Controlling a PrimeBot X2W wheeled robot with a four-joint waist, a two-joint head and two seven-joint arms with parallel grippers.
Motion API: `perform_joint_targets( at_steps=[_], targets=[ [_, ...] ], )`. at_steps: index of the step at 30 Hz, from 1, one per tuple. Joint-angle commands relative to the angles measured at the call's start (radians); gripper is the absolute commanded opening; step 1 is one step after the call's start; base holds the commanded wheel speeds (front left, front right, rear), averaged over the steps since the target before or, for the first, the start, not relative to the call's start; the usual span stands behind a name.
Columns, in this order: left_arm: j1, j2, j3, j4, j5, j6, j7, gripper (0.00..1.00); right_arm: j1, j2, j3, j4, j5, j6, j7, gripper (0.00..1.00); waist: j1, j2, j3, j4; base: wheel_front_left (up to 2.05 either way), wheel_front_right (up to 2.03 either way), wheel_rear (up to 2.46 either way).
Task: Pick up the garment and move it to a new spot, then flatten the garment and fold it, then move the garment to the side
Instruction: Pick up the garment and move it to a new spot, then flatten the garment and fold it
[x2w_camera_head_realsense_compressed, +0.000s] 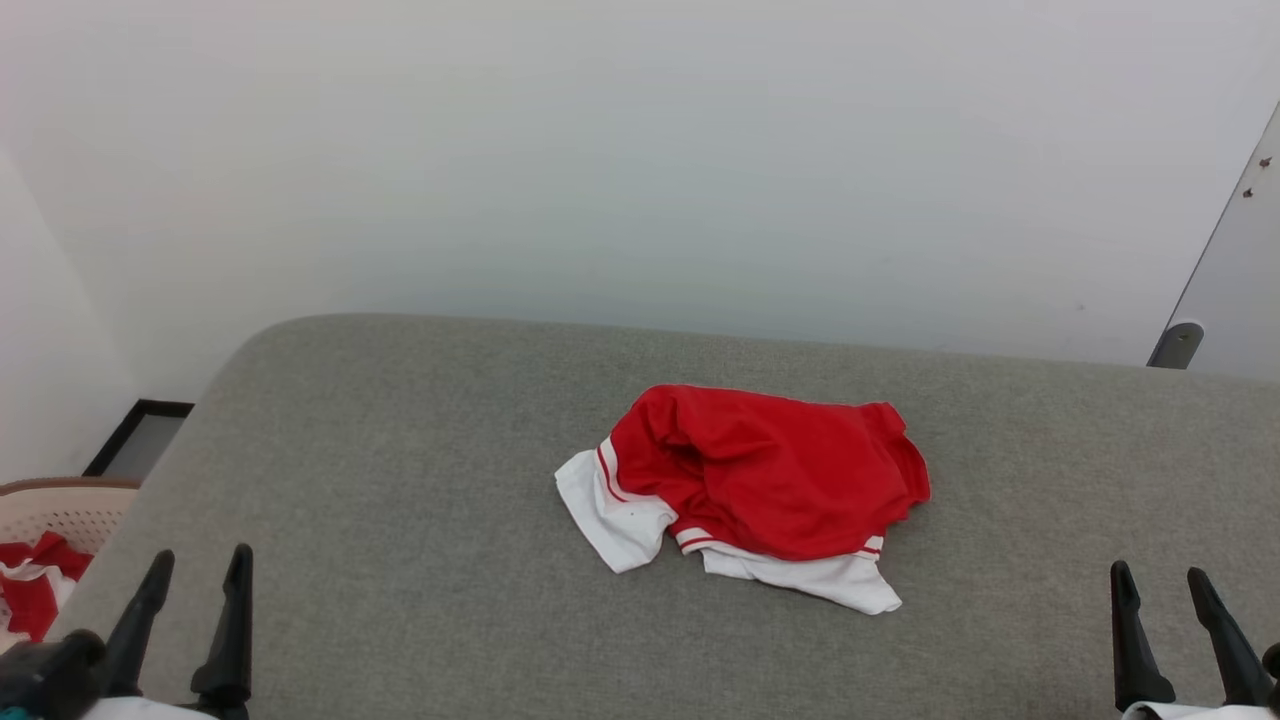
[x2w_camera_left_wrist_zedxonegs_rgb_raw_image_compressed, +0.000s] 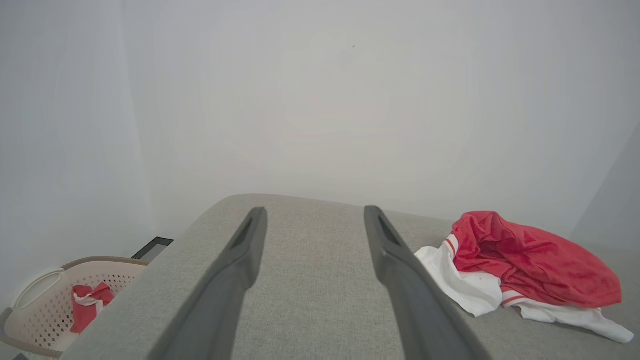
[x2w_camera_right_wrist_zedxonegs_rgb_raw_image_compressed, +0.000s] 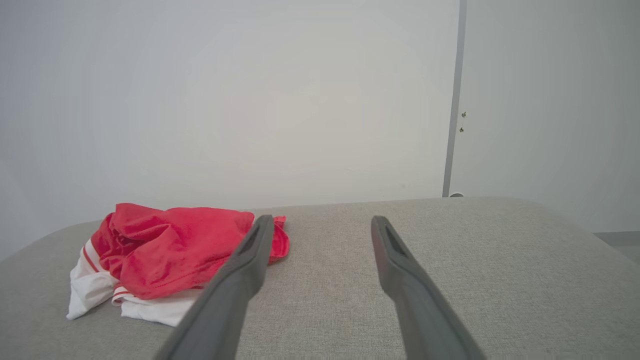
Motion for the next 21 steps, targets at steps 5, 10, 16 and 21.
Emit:
perform_joint_targets(
  at_steps=[5, 10, 16, 21],
  targets=[
    [0.021, -0.035, 0.039, 0.003, 0.046, -0.033, 0.0, 1.0, 0.019, 0.006, -0.007, -0.005, 0.0, 0.0, -0.006, 1.0, 0.0, 0.0, 0.001, 0.003, 0.0, 0.0, 0.0],
    [0.024, -0.057, 0.061, 0.008, 0.069, -0.051, 0.0, 1.0, 0.021, 0.005, -0.004, -0.008, -0.002, 0.0, -0.007, 1.0, 0.0, 0.0, 0.004, 0.002, 0.0, 0.0, 0.0],
    [0.019, -0.068, 0.065, 0.012, 0.082, -0.068, 0.0, 1.0, 0.019, 0.006, -0.001, -0.015, -0.006, 0.0, -0.007, 1.0, 0.0, 0.0, 0.014, -0.001, 0.0, 0.0, 0.0],
    [-0.04, -0.053, 0.038, 0.013, 0.072, -0.079, 0.034, 1.0, -0.005, 0.001, 0.008, -0.027, -0.013, 0.0, 0.003, 1.0, 0.0, 0.0, 0.043, -0.011, 0.0, 0.0, 0.0]
  ],
)
